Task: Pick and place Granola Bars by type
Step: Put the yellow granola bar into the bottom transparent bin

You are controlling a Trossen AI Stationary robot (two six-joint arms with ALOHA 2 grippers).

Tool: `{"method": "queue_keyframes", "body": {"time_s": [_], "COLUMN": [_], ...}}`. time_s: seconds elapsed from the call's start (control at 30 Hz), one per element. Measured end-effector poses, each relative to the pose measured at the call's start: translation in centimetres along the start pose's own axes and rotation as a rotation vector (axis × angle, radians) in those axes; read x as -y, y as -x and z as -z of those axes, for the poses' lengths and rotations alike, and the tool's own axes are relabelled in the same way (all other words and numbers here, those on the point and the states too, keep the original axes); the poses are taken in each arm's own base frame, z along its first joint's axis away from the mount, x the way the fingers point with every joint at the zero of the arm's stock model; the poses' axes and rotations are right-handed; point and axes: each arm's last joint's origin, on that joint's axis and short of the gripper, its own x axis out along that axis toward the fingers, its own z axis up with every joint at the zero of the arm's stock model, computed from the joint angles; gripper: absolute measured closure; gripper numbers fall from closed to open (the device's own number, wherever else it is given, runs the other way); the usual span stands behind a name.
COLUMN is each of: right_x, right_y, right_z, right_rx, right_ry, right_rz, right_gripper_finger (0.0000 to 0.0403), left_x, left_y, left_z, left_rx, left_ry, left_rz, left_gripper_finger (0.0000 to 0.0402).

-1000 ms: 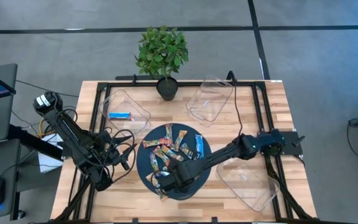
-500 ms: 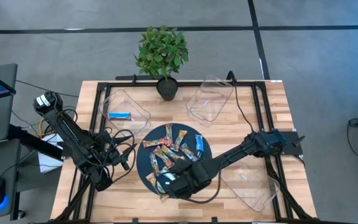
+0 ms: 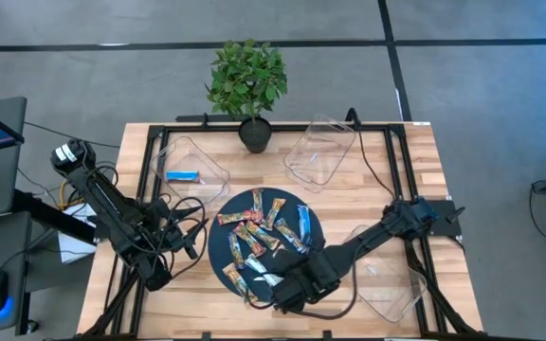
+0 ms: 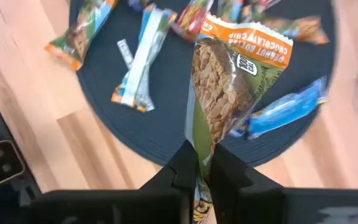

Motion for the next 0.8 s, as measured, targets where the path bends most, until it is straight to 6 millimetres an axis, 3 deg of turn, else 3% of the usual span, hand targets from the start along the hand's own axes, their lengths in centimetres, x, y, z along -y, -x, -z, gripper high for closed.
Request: {"method": "queue_keyframes", "body": {"time_s": [0.3,0.8], "right_x": [1.9,5.1], "right_y": [3.0,2.0], "right_z": [3.1,13.2], "right_rx": [0.068,-0.068], "right_ry": [-0.062,-0.387], "right_rz": [0.045,0.173], "right_gripper_finger": [0.0394,0.0386], "left_x": [0.0,0.0], "left_y": [0.0,-0.2], "left_z": [0.0,0.0], "left_rx": [0.0,-0.009], "left_ry": [0.0,0.001], "left_rz": [0.001,-0.01], "left_gripper_finger": [0.0212,0.0212]}}
